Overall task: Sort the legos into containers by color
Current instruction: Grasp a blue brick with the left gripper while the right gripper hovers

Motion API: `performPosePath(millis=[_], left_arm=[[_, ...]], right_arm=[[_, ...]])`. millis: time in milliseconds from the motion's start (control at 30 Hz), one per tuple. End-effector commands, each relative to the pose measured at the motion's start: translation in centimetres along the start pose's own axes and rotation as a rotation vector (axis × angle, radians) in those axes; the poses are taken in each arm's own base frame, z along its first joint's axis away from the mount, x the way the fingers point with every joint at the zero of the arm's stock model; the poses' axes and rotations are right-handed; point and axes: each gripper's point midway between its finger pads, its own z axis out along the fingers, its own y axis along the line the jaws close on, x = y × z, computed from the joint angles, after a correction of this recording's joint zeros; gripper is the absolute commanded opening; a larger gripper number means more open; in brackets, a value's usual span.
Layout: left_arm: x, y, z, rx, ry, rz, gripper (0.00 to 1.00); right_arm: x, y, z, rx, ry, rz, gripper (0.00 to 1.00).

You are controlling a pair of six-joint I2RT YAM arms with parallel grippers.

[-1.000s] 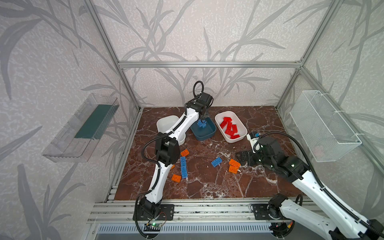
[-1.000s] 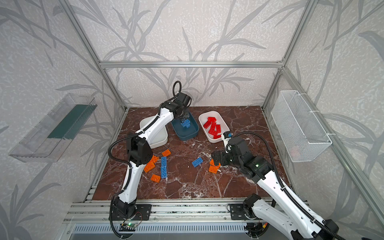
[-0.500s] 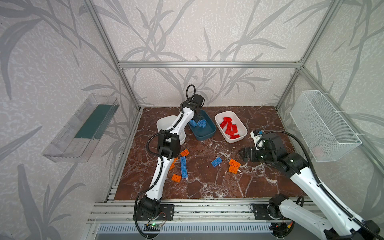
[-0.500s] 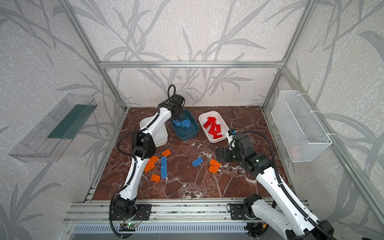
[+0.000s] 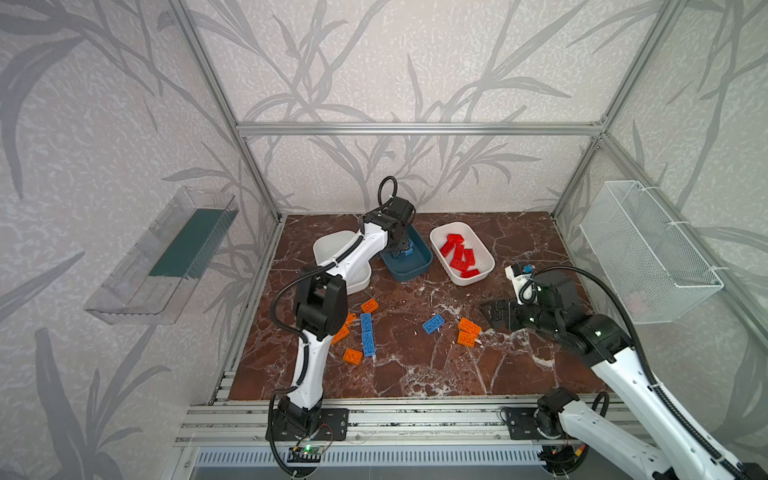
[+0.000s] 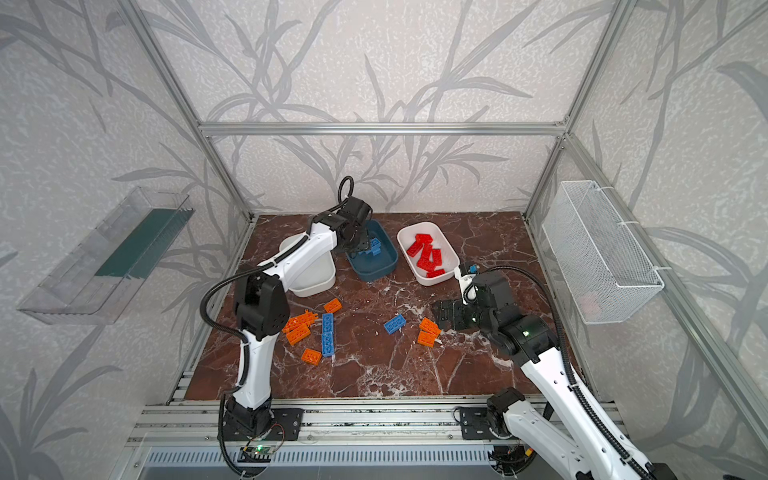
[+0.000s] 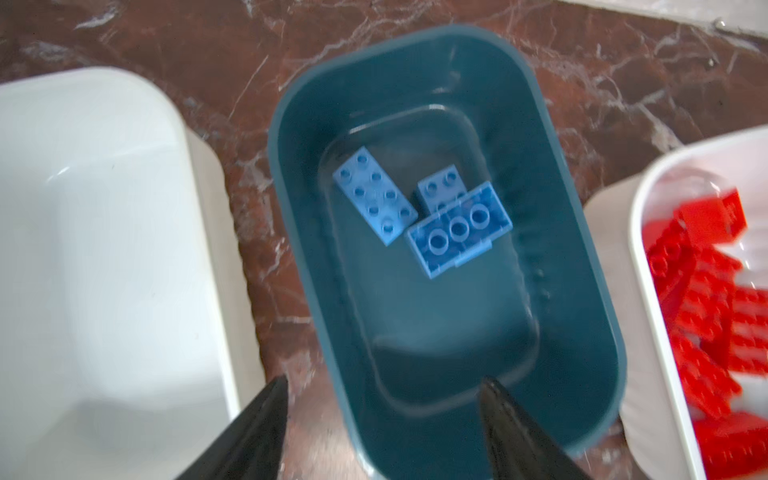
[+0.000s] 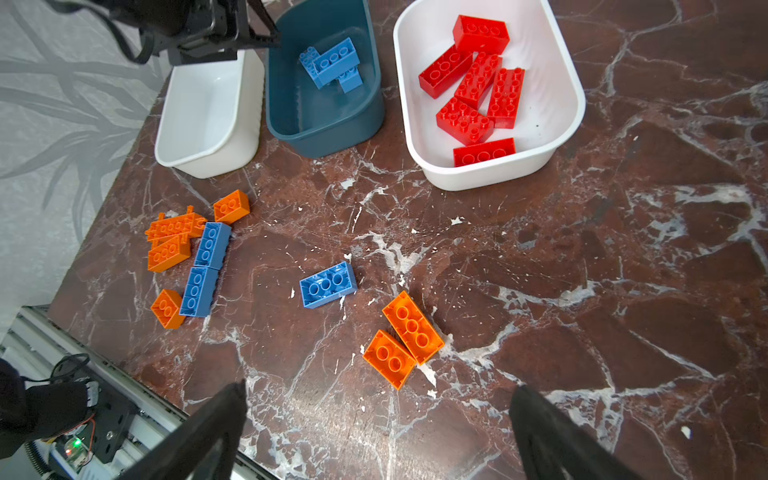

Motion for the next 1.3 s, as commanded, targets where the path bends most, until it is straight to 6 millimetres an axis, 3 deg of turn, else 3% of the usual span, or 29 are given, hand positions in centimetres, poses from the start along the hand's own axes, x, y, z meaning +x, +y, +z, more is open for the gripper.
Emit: performPosePath(millis=[0, 233, 433, 600, 867, 1267], left_arm=[[2.0, 1.1, -3.5, 0.014, -0.053, -0.024, 0.71], [12.6, 5.1, -6.6, -0.058, -0.011, 0.023, 0.69], [18.7, 8.8, -6.5, -0.046, 0.025, -0.046, 0.67], [20.0, 10.5, -6.4, -0.069, 0.025, -0.059, 0.67], [21.0, 9.9, -4.8, -0.043, 0.063, -0.034, 0.67], [21.7, 10.6, -0.4, -0.019, 0.179, -0.112, 0.65]], right_arm=[[2.0, 0.5, -0.1, -0.051, 0.054, 0.036, 0.99], [4.3, 1.4, 0.2, -0.065, 0.097, 0.038, 0.99], [5.0, 2.4, 0.8, -0.050, 0.104, 0.010, 0.99], [5.1, 3.3, 1.3, -0.034, 0.098, -0.008, 0.99], [5.9, 4.6, 1.5, -0.026, 0.114, -0.024, 0.99], [5.6, 4.8, 1.9, -0.013, 0.114, -0.035, 0.99]])
